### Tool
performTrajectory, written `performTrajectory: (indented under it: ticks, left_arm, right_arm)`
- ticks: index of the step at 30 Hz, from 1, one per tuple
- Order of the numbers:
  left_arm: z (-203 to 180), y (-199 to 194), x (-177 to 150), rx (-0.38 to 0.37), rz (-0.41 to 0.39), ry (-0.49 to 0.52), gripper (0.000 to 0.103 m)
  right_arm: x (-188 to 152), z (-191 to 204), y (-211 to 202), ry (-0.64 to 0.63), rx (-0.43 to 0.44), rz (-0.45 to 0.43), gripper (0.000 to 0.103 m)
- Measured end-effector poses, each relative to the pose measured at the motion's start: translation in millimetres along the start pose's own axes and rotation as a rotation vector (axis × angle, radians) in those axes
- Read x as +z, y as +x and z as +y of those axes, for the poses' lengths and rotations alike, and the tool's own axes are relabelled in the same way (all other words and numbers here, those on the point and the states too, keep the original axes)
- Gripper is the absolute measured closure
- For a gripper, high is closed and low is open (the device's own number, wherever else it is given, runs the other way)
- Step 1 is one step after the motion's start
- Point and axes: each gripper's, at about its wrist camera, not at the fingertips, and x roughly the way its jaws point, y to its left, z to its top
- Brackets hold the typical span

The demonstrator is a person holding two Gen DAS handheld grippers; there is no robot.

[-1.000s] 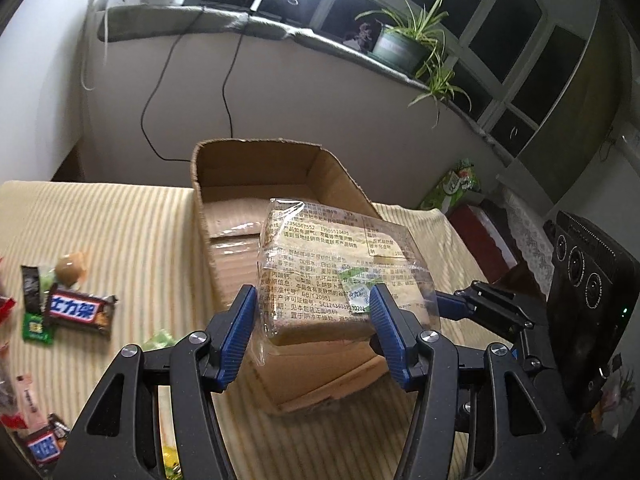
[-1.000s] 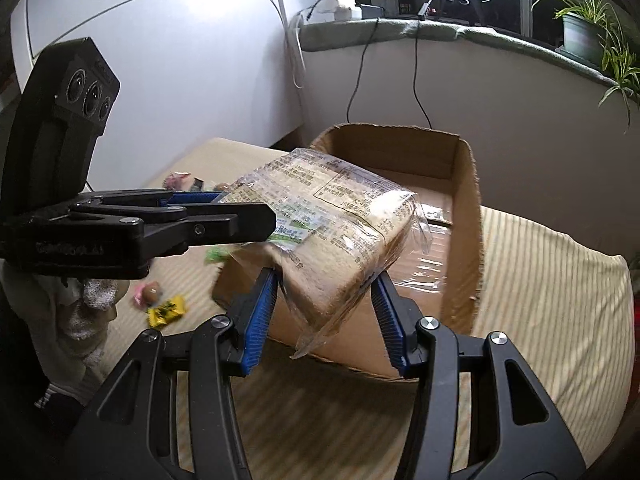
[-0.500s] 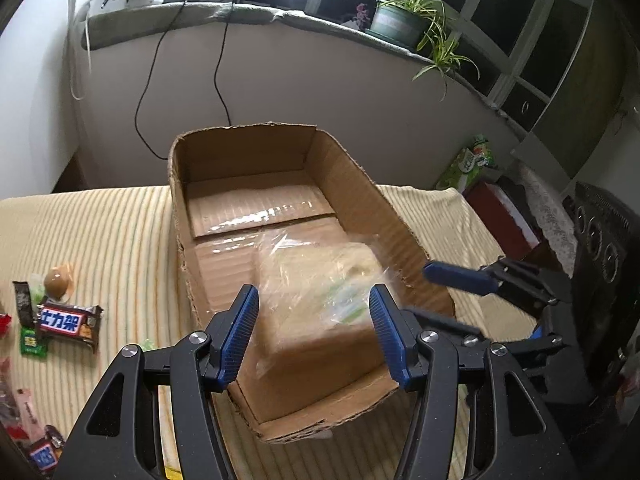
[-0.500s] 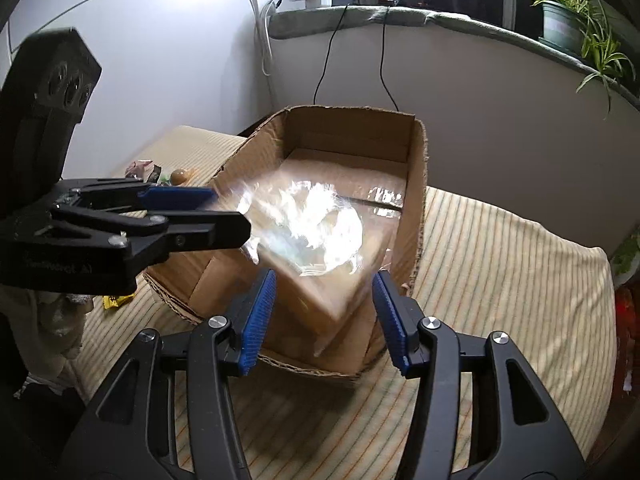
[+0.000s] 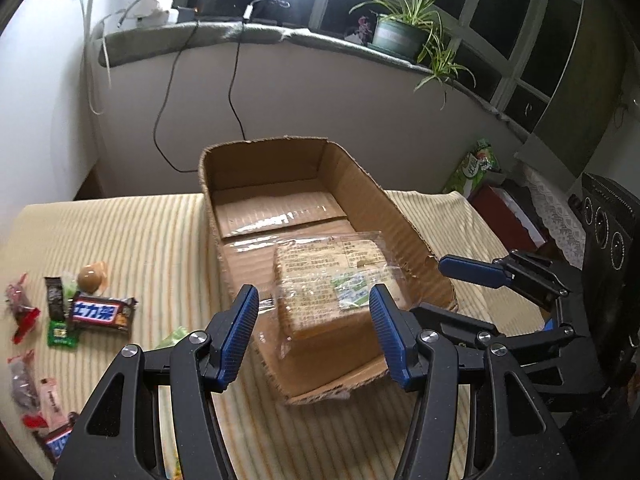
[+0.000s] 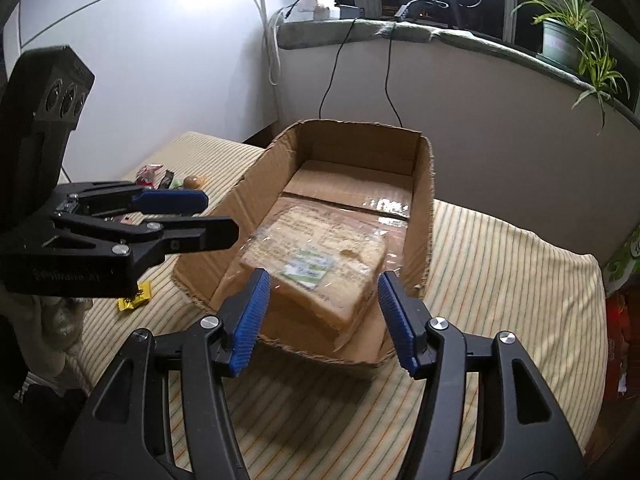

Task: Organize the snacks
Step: 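Carry the bread loaf with the left tool into the cardboard box and release, then grasp the chocolate egg with the left tool while the right tool grasps the yellow candy packet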

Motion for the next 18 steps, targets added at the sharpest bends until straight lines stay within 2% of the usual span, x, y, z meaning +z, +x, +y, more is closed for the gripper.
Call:
performTrajectory:
  ticks: [6, 18]
  left_arm:
    - [15, -26, -12, 0.025, -0.036, -0.004, 0.046]
    - [86, -93, -55, 0.138, -0.080, -0.126, 0.046]
  right_arm:
    - [-1, 17, -9, 0.005, -0.014, -0.001, 0.035]
    - [-14, 74, -21, -0.036, 0.110, -0.012, 0.035]
